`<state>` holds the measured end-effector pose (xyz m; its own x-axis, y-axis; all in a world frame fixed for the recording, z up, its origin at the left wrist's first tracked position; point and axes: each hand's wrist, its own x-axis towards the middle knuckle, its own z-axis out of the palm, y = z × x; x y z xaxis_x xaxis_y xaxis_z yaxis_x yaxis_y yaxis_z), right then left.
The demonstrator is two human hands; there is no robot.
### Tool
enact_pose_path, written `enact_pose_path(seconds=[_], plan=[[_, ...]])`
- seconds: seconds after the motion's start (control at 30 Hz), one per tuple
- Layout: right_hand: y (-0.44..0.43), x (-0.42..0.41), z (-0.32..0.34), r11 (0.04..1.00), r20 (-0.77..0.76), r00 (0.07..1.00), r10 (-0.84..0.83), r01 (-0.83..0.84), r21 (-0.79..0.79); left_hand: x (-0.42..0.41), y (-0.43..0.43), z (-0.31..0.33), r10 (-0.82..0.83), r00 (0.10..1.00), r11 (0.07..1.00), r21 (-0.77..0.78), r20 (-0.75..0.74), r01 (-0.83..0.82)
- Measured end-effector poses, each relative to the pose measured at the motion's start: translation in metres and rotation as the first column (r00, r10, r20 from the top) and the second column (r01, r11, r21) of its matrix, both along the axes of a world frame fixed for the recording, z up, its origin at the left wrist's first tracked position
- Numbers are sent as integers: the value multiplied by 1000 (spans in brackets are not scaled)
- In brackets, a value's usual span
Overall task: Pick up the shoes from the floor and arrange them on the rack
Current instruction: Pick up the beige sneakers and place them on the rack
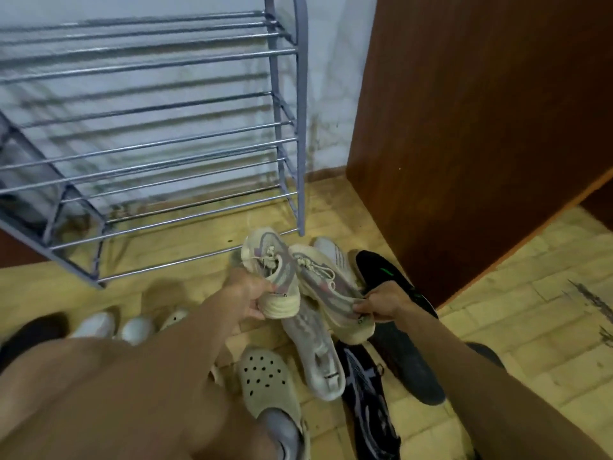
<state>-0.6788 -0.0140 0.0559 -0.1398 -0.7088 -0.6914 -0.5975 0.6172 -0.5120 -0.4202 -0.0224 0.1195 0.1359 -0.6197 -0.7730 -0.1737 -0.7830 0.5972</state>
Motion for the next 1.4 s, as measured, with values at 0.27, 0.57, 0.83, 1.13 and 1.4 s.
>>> enact_pose_path(seconds=[0.27, 0.57, 0.83, 1.13, 1.4], plan=[[-114, 63, -45, 993, 72, 995, -66, 72, -94, 30, -93, -57, 205, 978, 969, -143, 27, -199], [-211, 133, -86, 963, 43, 992, -119, 126, -239, 69, -176, -117, 298, 950, 929, -258, 93, -266], [-260, 145, -120, 941, 24, 983, -181, 181, -285, 80, -229, -161, 257, 958, 940, -264, 125, -217], [-250, 150, -136, 903, 88, 971, -224, 241, -356, 73, -225, -177, 141, 962, 961, -265, 233, -77], [-196, 125, -112, 983, 24, 1000, -3, 7, -181, 63, -174, -136, -71, 962, 979, -167, 265, 118]])
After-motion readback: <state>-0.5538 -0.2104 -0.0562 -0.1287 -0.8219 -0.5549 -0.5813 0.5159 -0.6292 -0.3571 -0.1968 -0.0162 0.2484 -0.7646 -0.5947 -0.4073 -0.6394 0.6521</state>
